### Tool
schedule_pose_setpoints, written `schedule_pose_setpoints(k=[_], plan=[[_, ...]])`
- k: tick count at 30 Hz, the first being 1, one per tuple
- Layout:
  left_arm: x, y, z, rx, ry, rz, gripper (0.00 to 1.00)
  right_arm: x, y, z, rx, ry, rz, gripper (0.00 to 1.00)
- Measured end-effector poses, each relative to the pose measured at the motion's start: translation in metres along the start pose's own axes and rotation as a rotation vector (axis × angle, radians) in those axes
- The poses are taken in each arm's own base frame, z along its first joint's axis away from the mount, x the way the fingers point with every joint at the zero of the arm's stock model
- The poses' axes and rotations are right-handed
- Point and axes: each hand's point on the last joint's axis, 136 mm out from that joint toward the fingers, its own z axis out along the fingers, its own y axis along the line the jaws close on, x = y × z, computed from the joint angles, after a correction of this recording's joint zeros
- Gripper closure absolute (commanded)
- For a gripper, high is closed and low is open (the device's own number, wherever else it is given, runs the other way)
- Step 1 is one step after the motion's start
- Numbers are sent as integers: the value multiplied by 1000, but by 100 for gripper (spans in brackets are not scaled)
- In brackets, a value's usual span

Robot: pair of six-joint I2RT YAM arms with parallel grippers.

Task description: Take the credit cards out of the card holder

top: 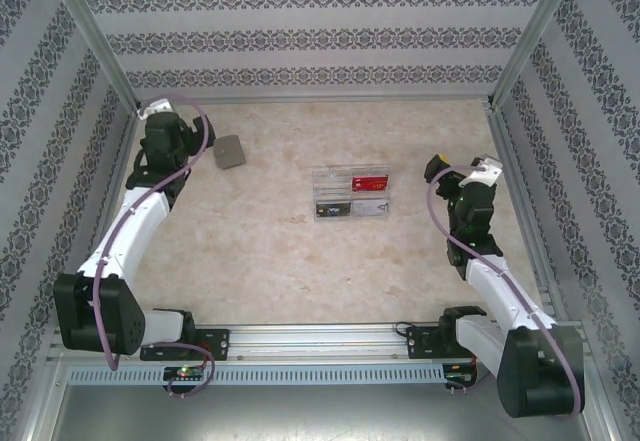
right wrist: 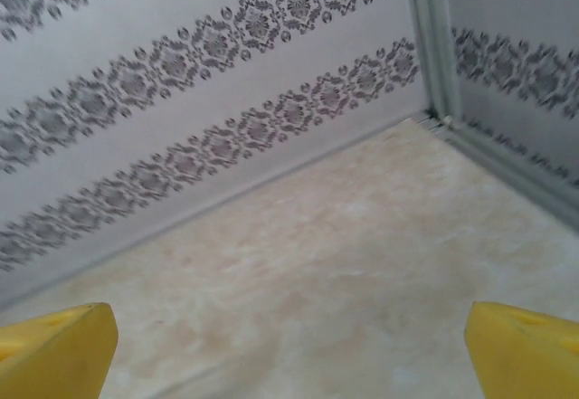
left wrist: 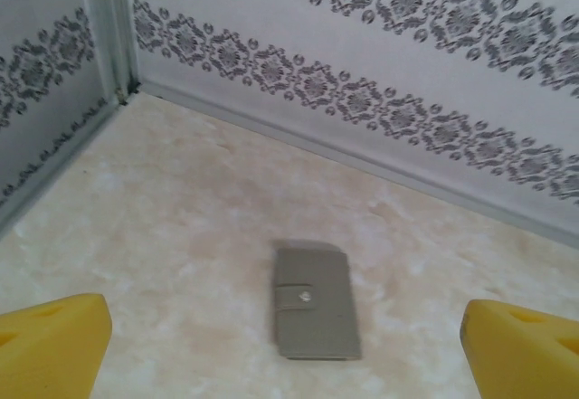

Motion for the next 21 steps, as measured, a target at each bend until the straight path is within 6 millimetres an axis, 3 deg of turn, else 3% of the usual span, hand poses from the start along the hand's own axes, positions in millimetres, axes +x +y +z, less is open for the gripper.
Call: schedule_pose_setpoints(k=[4, 10, 12, 16, 21], plan=[[25, -6, 20, 0, 149, -23, 1, 20, 35, 2, -133, 164, 95, 2], [97, -1, 81, -76, 438, 27, 26, 59, 120, -23, -367, 356, 69, 2], [119, 2, 98, -106, 526, 53, 32, 76, 139, -34, -415, 403, 30, 2], [145, 8, 124, -153, 634, 110, 43, 103, 156, -45, -457, 469, -35, 2], [152, 9, 143, -175, 686, 167, 46, 119, 158, -46, -445, 514, -77, 2]])
